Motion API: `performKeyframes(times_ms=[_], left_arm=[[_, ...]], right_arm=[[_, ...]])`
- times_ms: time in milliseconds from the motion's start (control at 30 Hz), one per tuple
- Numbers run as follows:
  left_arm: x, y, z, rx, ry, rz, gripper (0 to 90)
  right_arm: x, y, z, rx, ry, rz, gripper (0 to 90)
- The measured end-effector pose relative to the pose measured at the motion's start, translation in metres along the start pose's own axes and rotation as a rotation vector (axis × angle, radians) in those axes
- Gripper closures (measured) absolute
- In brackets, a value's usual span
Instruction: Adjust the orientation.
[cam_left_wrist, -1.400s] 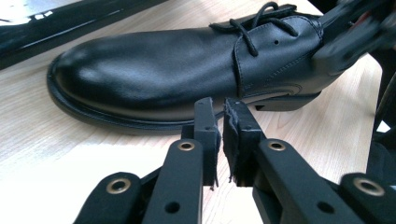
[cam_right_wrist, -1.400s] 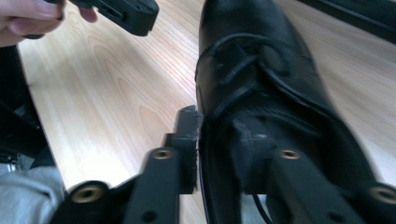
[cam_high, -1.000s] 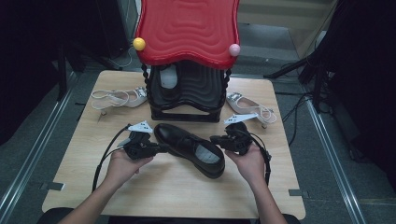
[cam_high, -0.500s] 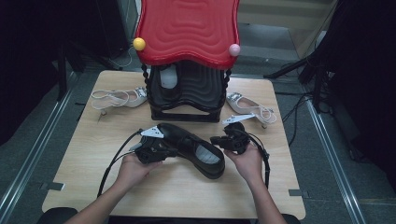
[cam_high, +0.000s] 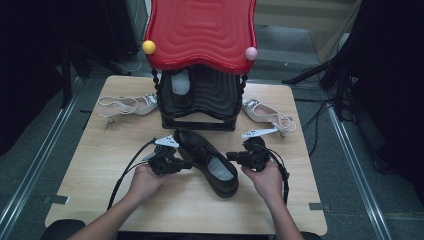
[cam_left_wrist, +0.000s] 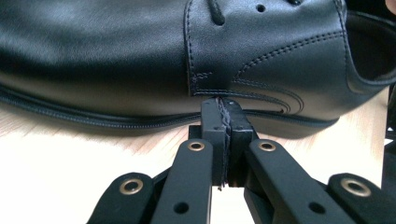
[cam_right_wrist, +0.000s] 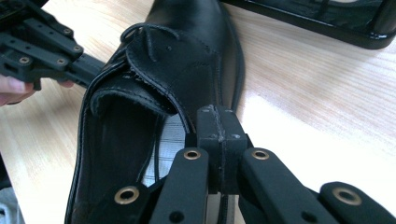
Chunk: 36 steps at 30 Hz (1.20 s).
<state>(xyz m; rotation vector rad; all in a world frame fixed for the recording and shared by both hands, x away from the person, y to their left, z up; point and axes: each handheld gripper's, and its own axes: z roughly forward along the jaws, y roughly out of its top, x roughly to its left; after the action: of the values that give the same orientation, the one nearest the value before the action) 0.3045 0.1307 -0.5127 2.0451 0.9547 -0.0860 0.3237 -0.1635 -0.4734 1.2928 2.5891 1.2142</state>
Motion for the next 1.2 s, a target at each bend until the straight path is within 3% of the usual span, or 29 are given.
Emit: performKeyframes(times_ms=[800,1200], left_arm=[[0.002,0.016,0.015,0.016,-0.040,0.008,89.8],[0.005,0.024,0.021,0.026,-0.062,0.001,89.8]], right_arm=[[0.021,-0.023,-0.014,-0.003,-0.055,0.065,90.0],[0.025,-0.030,-0.018,-0.010,-0.071,0.084,89.8]])
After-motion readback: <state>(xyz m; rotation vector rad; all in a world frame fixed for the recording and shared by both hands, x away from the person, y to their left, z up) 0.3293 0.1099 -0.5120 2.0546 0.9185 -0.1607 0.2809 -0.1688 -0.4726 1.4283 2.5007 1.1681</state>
